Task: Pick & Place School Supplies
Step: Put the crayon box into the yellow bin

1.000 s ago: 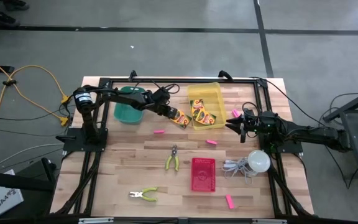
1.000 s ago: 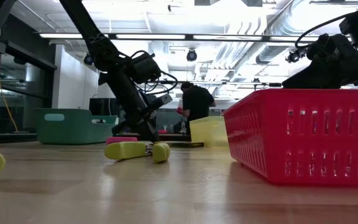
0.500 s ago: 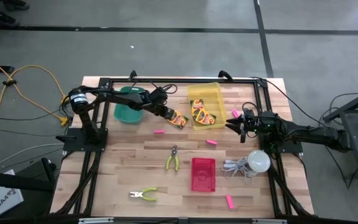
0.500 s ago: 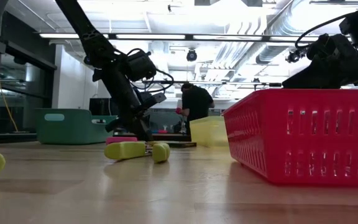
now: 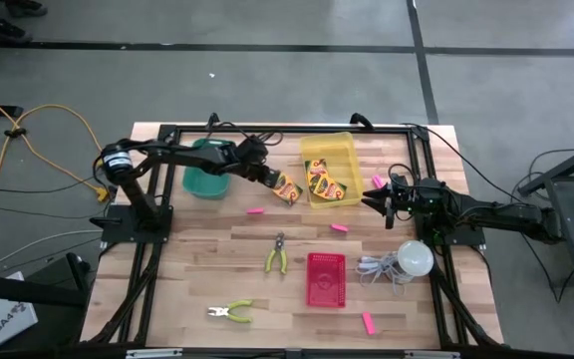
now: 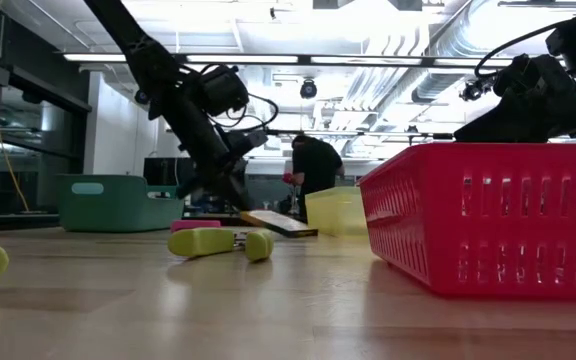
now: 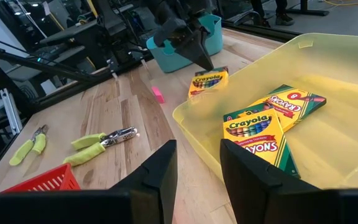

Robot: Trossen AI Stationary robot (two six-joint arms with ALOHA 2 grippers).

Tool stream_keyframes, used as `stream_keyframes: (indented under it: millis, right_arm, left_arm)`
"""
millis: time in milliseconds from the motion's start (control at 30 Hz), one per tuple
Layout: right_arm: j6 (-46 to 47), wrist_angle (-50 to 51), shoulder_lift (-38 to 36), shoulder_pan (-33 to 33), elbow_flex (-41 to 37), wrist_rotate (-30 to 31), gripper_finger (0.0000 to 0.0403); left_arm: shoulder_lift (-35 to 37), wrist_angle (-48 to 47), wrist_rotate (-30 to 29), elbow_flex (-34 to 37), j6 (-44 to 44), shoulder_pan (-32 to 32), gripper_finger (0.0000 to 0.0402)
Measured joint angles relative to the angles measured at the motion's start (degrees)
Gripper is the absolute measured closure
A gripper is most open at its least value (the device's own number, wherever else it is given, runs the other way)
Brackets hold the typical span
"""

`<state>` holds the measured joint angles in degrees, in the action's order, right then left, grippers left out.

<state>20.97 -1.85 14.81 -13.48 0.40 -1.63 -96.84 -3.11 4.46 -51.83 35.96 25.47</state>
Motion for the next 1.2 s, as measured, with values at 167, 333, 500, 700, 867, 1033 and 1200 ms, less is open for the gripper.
stream_keyframes:
  millis: [167,333,500,700,867,1033,1200]
  right_arm:
    - [0.0,0.0,0.0,0.0,0.0,0.0,0.0292]
    - [0.0,0.0,0.0,0.0,0.0,0.0,0.0292]
    - [0.0,0.0,0.0,0.0,0.0,0.0,0.0292]
    - [0.0,0.0,0.0,0.0,0.0,0.0,0.0292]
    - [0.0,0.0,0.0,0.0,0.0,0.0,0.0292]
    - [0.0,0.0,0.0,0.0,0.0,0.0,0.0292]
    - [0.0,0.0,0.0,0.0,0.0,0.0,0.0292]
  left_arm:
    - [1.9,0.0,-0.2,0.0,-0.9,0.0,0.0401]
    - [4.0,0.1,-0.3,-0.1,-1.7,0.0,0.0401]
    - [4.5,0.0,-0.1,-0.1,-1.7,0.0,0.0401]
    - [4.5,1.0,1.8,-0.1,-1.7,-0.4,0.0401]
    - [4.5,2.9,2.9,-0.2,-1.7,-1.1,0.0401]
    - [4.5,4.1,3.4,-0.2,-1.7,-1.7,0.0401]
    - [4.5,5.4,4.0,-0.2,-1.7,-2.4,0.0401]
